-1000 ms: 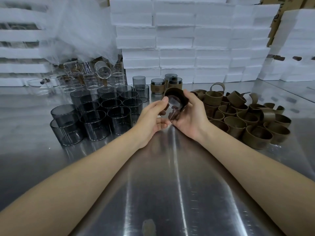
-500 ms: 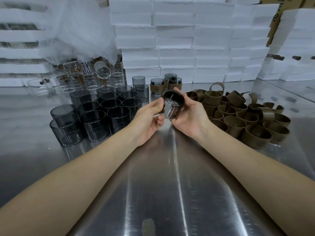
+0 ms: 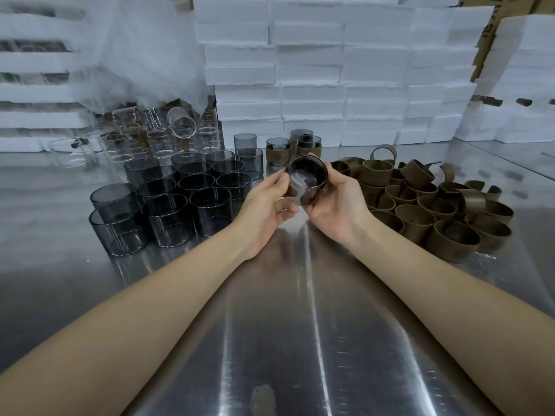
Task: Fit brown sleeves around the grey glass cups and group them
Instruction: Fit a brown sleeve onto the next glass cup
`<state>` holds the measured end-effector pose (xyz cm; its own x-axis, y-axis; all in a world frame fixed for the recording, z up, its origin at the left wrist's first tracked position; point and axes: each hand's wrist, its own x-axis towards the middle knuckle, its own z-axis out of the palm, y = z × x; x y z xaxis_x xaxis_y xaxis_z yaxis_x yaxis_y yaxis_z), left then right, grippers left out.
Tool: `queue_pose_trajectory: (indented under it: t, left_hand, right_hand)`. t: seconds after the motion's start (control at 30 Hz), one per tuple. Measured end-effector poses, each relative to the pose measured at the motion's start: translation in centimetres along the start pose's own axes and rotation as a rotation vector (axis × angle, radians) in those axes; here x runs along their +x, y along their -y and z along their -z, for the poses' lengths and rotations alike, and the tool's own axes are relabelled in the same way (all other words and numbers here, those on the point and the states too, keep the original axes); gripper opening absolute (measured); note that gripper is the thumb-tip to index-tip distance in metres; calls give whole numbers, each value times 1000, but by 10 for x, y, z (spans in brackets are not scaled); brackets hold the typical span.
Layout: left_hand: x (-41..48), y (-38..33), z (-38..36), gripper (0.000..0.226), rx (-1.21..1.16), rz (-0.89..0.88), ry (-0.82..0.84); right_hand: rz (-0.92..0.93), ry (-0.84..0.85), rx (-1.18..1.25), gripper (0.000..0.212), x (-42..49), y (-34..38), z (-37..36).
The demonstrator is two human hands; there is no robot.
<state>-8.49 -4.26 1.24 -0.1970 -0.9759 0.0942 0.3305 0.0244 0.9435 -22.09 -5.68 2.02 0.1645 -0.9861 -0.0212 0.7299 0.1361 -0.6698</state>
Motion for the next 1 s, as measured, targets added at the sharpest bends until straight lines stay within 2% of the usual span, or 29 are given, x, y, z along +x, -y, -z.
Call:
queue_pose_trajectory:
  t: [0.1,0.17,0.3,0.4,0.63,1.0]
  left_hand:
    - [-4,0,-3,64,117,-59,24]
    - [-6,1,-2,71,180,-139,-5]
    - [-7,4,1,83,210,-249,-22]
    - [-7,5,0,93,181,-266,-53]
    - [-6,6,0,65,211,-336,-114]
    - [-6,8,2,67,280,-354,-118]
  right_hand:
    - [72,60,-132,35,0,2,2]
    - [85,88,-144,36,0,3,1]
    - [26,87,-86,48,-3,-1,-2]
    - [-20,88,-124,44,-4,-4,-3]
    - [-20,110,-159,36,-2,-2,0]
    - [17,78,-237,36,-3,-4,-1]
